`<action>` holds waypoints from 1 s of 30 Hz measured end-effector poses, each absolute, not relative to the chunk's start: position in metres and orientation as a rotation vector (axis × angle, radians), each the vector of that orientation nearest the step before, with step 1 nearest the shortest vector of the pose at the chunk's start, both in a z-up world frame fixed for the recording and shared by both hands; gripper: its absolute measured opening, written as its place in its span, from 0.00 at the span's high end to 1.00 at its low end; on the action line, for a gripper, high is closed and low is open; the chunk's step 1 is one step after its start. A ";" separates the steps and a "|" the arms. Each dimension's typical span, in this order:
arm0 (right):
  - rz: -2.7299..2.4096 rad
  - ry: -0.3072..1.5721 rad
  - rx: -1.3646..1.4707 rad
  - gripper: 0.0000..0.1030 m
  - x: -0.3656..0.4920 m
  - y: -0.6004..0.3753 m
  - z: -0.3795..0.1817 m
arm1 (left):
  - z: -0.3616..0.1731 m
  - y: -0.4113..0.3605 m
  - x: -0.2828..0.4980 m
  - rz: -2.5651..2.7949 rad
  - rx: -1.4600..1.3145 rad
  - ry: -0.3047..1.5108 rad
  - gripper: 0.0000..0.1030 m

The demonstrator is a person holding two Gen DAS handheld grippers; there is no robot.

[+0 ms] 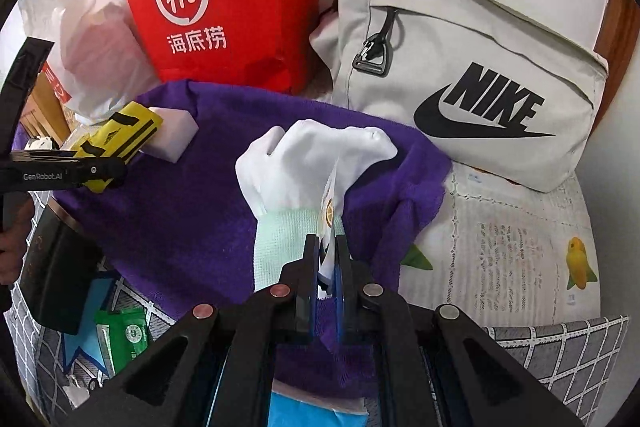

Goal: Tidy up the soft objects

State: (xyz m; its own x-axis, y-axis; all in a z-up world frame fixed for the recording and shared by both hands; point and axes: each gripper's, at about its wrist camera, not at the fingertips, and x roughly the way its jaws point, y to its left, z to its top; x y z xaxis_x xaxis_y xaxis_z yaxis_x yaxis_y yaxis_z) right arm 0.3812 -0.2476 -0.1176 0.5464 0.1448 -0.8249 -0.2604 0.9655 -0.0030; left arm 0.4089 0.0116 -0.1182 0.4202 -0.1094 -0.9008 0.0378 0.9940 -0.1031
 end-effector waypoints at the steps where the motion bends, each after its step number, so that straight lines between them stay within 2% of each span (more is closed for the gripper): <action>1: 0.241 0.965 -0.131 0.93 0.382 -0.248 -0.118 | -0.119 0.010 0.410 -0.092 -0.068 1.133 0.37; 4: 0.238 0.970 -0.131 0.93 0.383 -0.248 -0.119 | -0.121 0.010 0.414 -0.090 -0.069 1.149 0.34; 9: 0.240 0.973 -0.126 0.92 0.384 -0.251 -0.119 | -0.122 0.007 0.415 -0.092 -0.074 1.164 0.22; 17: 0.258 0.966 -0.122 0.84 0.382 -0.253 -0.116 | -0.110 0.010 0.404 -0.090 -0.056 1.163 0.22; 19: 0.267 0.966 -0.118 0.73 0.379 -0.254 -0.115 | -0.105 0.012 0.399 -0.089 -0.057 1.157 0.22; 21: 0.262 0.962 -0.125 0.68 0.376 -0.255 -0.115 | -0.101 0.014 0.394 -0.086 -0.053 1.153 0.22; 30: 0.224 0.931 -0.114 0.66 0.354 -0.269 -0.096 | -0.084 0.012 0.370 -0.093 -0.040 1.128 0.22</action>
